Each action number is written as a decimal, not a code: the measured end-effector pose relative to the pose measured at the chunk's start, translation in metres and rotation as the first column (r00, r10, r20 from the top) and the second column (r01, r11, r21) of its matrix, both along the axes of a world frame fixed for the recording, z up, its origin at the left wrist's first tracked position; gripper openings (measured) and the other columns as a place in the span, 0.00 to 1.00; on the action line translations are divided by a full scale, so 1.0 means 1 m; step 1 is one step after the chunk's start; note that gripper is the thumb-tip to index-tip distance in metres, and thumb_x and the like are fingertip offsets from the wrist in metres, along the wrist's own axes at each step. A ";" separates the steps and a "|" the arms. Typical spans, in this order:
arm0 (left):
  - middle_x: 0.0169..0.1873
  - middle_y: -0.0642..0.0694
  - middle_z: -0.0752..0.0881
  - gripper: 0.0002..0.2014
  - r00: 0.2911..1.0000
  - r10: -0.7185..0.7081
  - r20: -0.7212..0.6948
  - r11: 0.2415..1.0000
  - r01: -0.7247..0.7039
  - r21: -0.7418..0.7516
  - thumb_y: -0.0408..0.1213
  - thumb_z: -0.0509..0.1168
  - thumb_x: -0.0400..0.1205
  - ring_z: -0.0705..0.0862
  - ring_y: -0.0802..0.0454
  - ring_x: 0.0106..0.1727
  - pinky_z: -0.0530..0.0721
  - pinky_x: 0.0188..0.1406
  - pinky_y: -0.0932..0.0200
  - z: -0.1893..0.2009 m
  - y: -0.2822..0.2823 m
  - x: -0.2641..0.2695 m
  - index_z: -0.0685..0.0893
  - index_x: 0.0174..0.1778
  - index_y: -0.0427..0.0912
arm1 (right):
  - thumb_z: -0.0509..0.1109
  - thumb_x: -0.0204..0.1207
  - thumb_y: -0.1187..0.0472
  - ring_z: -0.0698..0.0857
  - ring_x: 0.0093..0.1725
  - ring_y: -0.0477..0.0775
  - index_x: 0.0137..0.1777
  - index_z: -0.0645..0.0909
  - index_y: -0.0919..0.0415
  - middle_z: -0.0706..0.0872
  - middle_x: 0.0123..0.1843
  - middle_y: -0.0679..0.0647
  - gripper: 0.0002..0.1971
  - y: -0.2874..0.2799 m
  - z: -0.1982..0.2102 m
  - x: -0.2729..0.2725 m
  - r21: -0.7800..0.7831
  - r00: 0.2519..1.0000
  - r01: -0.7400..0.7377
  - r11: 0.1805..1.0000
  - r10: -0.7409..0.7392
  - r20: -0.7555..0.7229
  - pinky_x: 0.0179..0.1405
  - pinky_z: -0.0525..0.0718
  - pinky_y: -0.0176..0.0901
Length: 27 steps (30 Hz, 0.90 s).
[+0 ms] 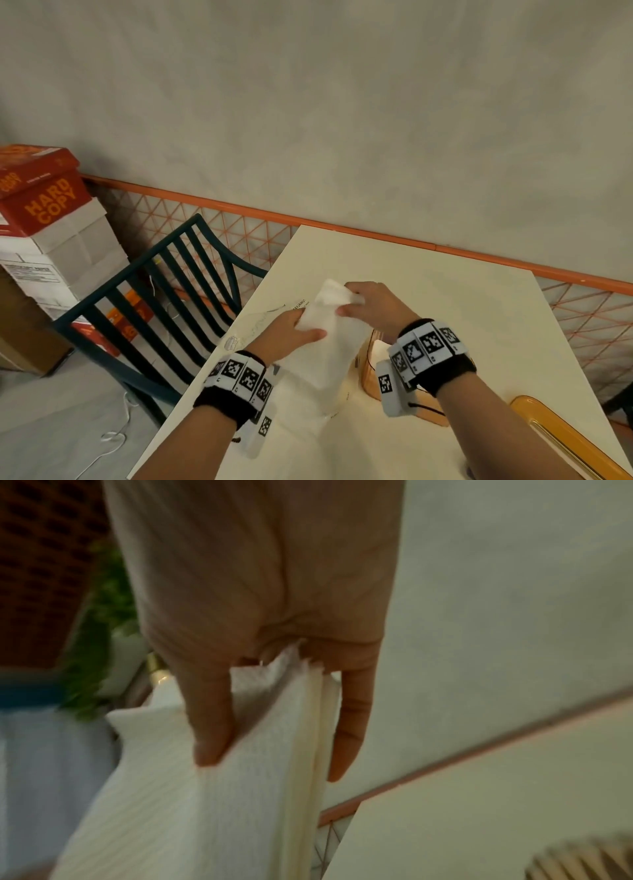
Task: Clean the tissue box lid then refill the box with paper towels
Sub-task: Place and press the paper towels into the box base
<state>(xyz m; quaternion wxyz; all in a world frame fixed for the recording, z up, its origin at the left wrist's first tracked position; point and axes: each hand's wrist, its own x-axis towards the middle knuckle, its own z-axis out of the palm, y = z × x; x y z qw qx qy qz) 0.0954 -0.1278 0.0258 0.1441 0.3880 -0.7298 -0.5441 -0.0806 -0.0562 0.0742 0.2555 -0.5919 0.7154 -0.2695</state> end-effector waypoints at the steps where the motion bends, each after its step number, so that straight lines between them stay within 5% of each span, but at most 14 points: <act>1: 0.49 0.52 0.88 0.13 0.998 0.040 -0.058 0.996 -0.035 0.082 0.38 0.71 0.77 0.86 0.54 0.50 0.83 0.46 0.65 -0.002 -0.003 0.006 0.83 0.57 0.49 | 0.72 0.73 0.59 0.84 0.47 0.59 0.49 0.81 0.65 0.86 0.47 0.60 0.10 0.002 -0.003 -0.005 -0.016 0.989 0.070 0.997 -0.068 0.128 0.45 0.78 0.43; 5: 0.55 0.45 0.87 0.14 0.937 0.278 -0.212 0.897 -0.174 0.406 0.35 0.73 0.74 0.84 0.43 0.58 0.83 0.61 0.42 -0.019 -0.009 0.022 0.83 0.54 0.50 | 0.72 0.74 0.61 0.86 0.54 0.61 0.56 0.79 0.62 0.87 0.53 0.59 0.12 0.014 -0.023 -0.005 -0.028 0.874 0.220 0.975 -0.184 0.450 0.55 0.84 0.54; 7: 0.54 0.44 0.85 0.13 0.885 0.369 -0.283 0.860 -0.209 0.466 0.33 0.71 0.75 0.82 0.43 0.58 0.79 0.63 0.40 -0.025 -0.007 0.022 0.81 0.53 0.48 | 0.71 0.75 0.64 0.86 0.54 0.61 0.56 0.78 0.61 0.87 0.53 0.58 0.10 0.023 -0.036 0.008 -0.055 0.802 0.289 0.956 -0.211 0.559 0.55 0.84 0.54; 11: 0.45 0.42 0.82 0.12 0.824 0.496 -0.274 0.845 -0.385 0.372 0.26 0.62 0.79 0.80 0.47 0.43 0.82 0.43 0.50 -0.039 0.005 0.017 0.76 0.52 0.48 | 0.71 0.73 0.69 0.85 0.54 0.60 0.52 0.74 0.59 0.85 0.51 0.58 0.11 0.042 -0.085 0.027 -0.010 0.730 0.390 0.921 -0.303 0.613 0.61 0.82 0.61; 13: 0.43 0.42 0.81 0.12 0.886 0.452 -0.099 0.883 -0.429 0.191 0.31 0.63 0.77 0.78 0.47 0.37 0.84 0.43 0.50 -0.047 0.013 0.013 0.75 0.51 0.52 | 0.72 0.72 0.66 0.84 0.60 0.58 0.61 0.74 0.55 0.85 0.59 0.55 0.19 0.046 -0.119 0.031 0.059 0.772 0.383 0.922 -0.355 0.527 0.64 0.81 0.63; 14: 0.43 0.43 0.80 0.12 0.904 0.428 -0.020 0.899 -0.424 0.108 0.30 0.62 0.77 0.77 0.50 0.36 0.85 0.41 0.58 -0.048 0.017 0.010 0.74 0.50 0.52 | 0.72 0.72 0.64 0.81 0.65 0.59 0.70 0.70 0.56 0.83 0.64 0.56 0.26 0.047 -0.132 0.033 0.098 0.792 0.381 0.919 -0.379 0.479 0.68 0.79 0.61; 15: 0.45 0.43 0.78 0.13 0.910 0.414 0.015 0.907 -0.413 0.074 0.28 0.60 0.79 0.75 0.53 0.35 0.81 0.33 0.69 -0.051 0.019 0.007 0.72 0.51 0.51 | 0.71 0.73 0.63 0.78 0.69 0.59 0.77 0.63 0.59 0.81 0.69 0.56 0.32 0.046 -0.141 0.034 0.125 0.803 0.389 0.913 -0.402 0.440 0.71 0.76 0.59; 17: 0.48 0.41 0.76 0.14 0.912 0.409 0.019 0.910 -0.409 0.065 0.26 0.58 0.81 0.74 0.55 0.36 0.72 0.22 0.73 -0.055 0.020 0.001 0.69 0.56 0.48 | 0.69 0.75 0.63 0.74 0.74 0.58 0.81 0.56 0.61 0.75 0.75 0.56 0.36 0.044 -0.145 0.035 0.145 0.790 0.429 0.891 -0.449 0.418 0.76 0.71 0.56; 21: 0.50 0.42 0.80 0.15 0.912 0.410 0.024 0.911 -0.409 -0.055 0.30 0.57 0.82 0.79 0.48 0.42 0.79 0.34 0.66 -0.049 0.019 -0.003 0.66 0.59 0.53 | 0.65 0.78 0.64 0.72 0.75 0.60 0.80 0.58 0.63 0.72 0.76 0.56 0.32 0.042 -0.126 0.032 0.125 0.769 0.470 0.874 -0.475 0.428 0.76 0.70 0.54; 24: 0.56 0.41 0.77 0.21 0.919 0.331 -0.216 0.933 -0.353 -0.074 0.24 0.59 0.81 0.80 0.50 0.48 0.78 0.44 0.64 -0.027 0.017 -0.020 0.65 0.65 0.50 | 0.67 0.77 0.67 0.78 0.66 0.57 0.73 0.69 0.62 0.80 0.65 0.54 0.24 0.051 -0.095 0.014 0.049 0.706 0.526 0.849 -0.468 0.532 0.67 0.77 0.52; 27: 0.58 0.37 0.79 0.31 0.938 0.227 -0.262 0.968 -0.246 -0.043 0.27 0.62 0.81 0.81 0.44 0.55 0.80 0.56 0.53 -0.012 0.010 -0.048 0.58 0.75 0.52 | 0.69 0.76 0.63 0.81 0.60 0.57 0.67 0.73 0.56 0.83 0.61 0.51 0.20 0.069 -0.067 -0.019 0.046 0.605 0.582 0.812 -0.470 0.642 0.64 0.80 0.59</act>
